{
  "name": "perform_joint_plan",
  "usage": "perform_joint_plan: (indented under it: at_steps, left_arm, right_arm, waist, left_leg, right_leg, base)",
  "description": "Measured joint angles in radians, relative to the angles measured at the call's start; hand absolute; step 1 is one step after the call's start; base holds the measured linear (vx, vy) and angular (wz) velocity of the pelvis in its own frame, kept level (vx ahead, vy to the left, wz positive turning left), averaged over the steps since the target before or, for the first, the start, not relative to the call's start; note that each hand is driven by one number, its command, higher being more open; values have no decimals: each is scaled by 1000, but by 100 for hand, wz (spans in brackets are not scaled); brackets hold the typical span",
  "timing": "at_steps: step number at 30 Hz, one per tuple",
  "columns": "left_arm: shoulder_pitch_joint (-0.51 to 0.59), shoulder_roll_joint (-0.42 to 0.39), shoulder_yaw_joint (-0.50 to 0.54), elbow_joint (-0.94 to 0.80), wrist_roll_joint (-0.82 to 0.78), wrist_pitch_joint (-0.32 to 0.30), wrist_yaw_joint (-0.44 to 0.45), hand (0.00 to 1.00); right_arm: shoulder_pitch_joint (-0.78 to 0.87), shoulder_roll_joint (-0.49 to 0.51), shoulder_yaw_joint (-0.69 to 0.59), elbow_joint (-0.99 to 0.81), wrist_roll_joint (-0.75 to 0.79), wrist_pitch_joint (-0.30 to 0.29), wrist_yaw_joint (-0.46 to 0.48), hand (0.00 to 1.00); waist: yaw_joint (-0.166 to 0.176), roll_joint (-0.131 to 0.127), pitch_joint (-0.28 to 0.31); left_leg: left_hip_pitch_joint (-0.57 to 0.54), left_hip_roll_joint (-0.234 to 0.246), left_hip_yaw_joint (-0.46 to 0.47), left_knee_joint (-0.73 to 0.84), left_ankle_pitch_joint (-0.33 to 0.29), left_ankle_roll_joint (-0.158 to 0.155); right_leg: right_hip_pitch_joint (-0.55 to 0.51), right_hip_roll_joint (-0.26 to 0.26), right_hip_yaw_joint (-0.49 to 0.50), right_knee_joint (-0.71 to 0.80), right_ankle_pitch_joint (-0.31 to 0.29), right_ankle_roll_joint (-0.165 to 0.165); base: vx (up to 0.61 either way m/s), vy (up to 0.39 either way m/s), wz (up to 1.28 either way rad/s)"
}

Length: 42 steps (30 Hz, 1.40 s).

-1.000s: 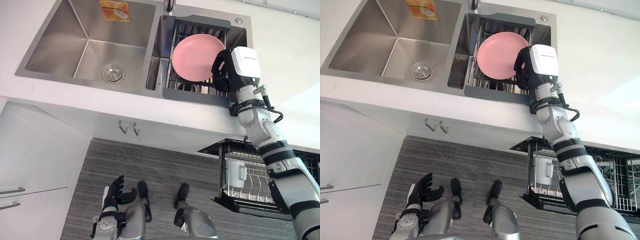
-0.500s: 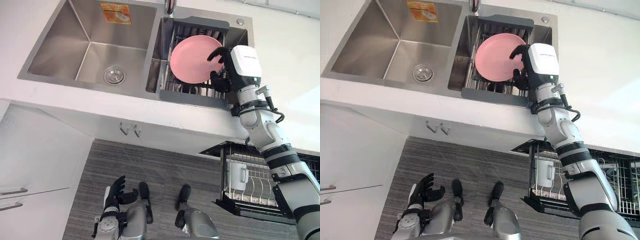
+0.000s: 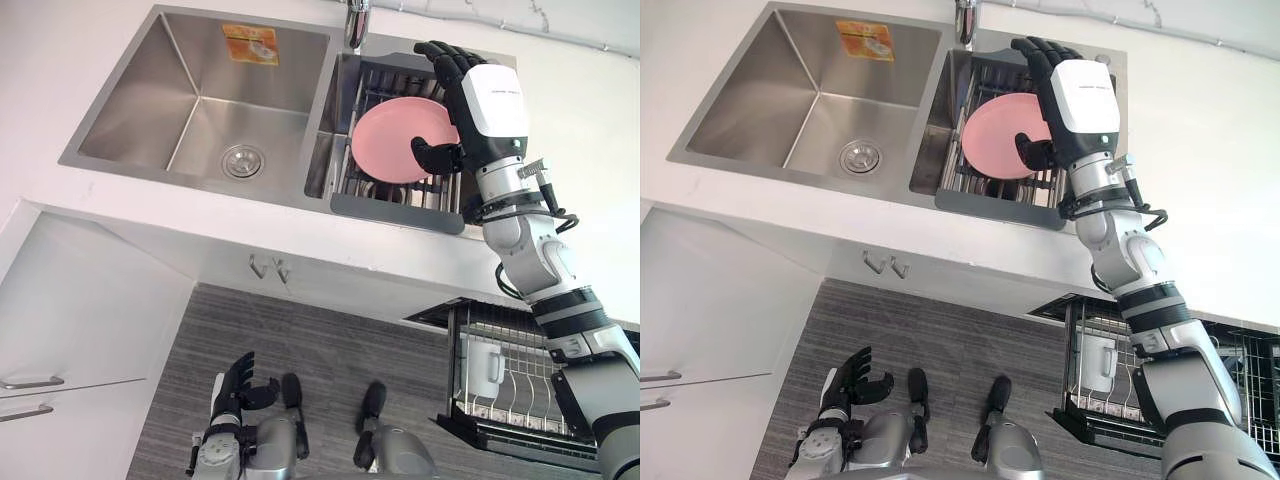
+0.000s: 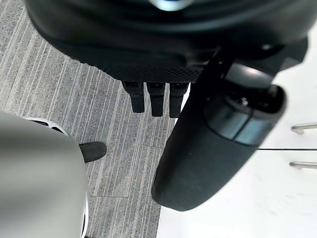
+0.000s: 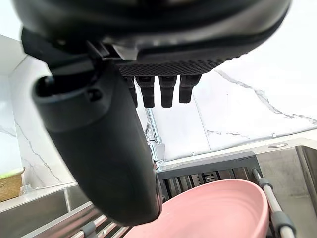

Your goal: Walk over to the sink, pick up the cup, carry it to the dishwasher, place the cup inside the dishwasher, then close the dishwasher door

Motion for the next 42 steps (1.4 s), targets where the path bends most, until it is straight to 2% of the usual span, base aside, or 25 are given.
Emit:
perform_joint_plan:
  at_steps: [6,8,14,27,42]
  left_arm:
    - [9,2,-1,5,0,0,0,90]
    - [18,2,-2,8,0,0,0,90]
    - [20,6,-2,17,0,1,0,90]
    - [36,9,-18,-11,-1,1,-1,90]
    - [37,15,-16,-28,-19,0,0,90]
  right_arm:
    - [43,0,1,13,0,1,10,90]
    - [66,-3,4,20,0,1,19,90]
    - [71,-12,6,65,2,-1,47,90]
    - [70,-47,15,142,4,-7,70,90]
    - [-65,-53,102,317,3,8,107,90]
  waist:
    - [-6,-9,-16]
    - [-7,-14,-37]
    - [-11,-24,-54]
    - [-13,-26,-55]
    - [-7,-39,-48]
  left_leg:
    - [20,-8,-1,-47,36,-6]
    - [25,-9,-1,-64,46,-8]
    - [31,-13,1,-74,49,-5]
    - [35,-21,0,-80,55,1]
    - [-7,-38,-26,-81,60,10]
  right_leg:
    - [-1,2,1,0,0,1]
    - [-4,3,2,0,1,1]
    - [-4,0,4,0,3,3]
    - [-4,-5,4,0,5,7]
    - [-35,-21,-19,0,11,15]
  base:
    - [-49,22,0]
    - [0,0,0]
    - [12,28,-1]
    - [11,17,0]
    - [27,29,5]
